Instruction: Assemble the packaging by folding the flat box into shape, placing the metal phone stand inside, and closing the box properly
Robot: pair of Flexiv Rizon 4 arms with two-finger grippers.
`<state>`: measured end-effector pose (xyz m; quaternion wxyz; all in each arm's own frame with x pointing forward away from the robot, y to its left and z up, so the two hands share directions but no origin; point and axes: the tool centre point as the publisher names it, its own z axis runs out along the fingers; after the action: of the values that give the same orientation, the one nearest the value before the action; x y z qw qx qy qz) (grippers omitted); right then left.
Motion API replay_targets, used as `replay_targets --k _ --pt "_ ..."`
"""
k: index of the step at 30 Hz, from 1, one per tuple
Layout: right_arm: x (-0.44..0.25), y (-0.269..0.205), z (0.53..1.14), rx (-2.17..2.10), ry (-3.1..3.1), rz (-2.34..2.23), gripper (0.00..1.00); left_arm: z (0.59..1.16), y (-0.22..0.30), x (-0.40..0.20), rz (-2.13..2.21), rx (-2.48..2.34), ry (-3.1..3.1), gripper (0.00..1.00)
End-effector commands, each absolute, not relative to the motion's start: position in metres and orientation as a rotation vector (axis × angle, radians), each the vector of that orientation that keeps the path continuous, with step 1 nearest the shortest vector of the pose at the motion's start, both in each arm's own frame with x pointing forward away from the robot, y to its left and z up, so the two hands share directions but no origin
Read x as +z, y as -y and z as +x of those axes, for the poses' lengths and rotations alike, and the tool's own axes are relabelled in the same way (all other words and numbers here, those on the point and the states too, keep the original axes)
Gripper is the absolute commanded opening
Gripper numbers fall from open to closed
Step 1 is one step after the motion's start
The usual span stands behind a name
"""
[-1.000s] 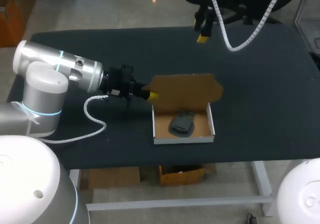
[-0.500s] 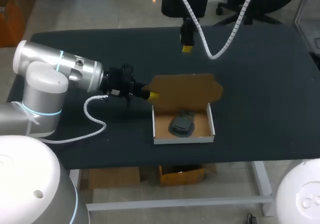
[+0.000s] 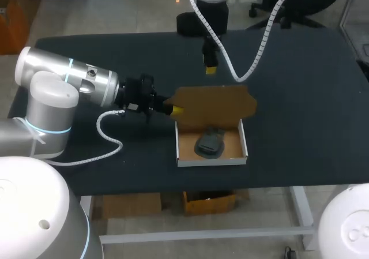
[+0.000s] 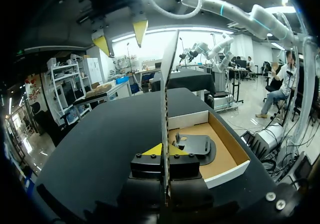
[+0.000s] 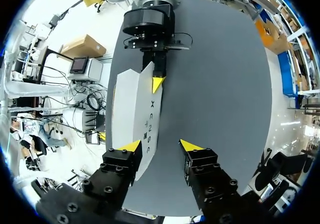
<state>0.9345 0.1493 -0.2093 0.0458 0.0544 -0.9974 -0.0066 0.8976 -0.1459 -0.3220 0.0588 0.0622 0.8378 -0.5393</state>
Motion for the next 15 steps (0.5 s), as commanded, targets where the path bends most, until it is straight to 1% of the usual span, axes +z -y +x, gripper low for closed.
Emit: replay_targets --k 1,15 --pt "-0.216 -0.146 0.929 -0.023 3.046 0.169 0.45 0.897 0.148 -0.328 0.191 -1.636 -2.536 0.00" --pt "-0.227 -0.147 0.907 -0.022 3.041 0.176 0.45 0.897 0.148 -0.328 0.191 -1.636 -2.536 0.00"
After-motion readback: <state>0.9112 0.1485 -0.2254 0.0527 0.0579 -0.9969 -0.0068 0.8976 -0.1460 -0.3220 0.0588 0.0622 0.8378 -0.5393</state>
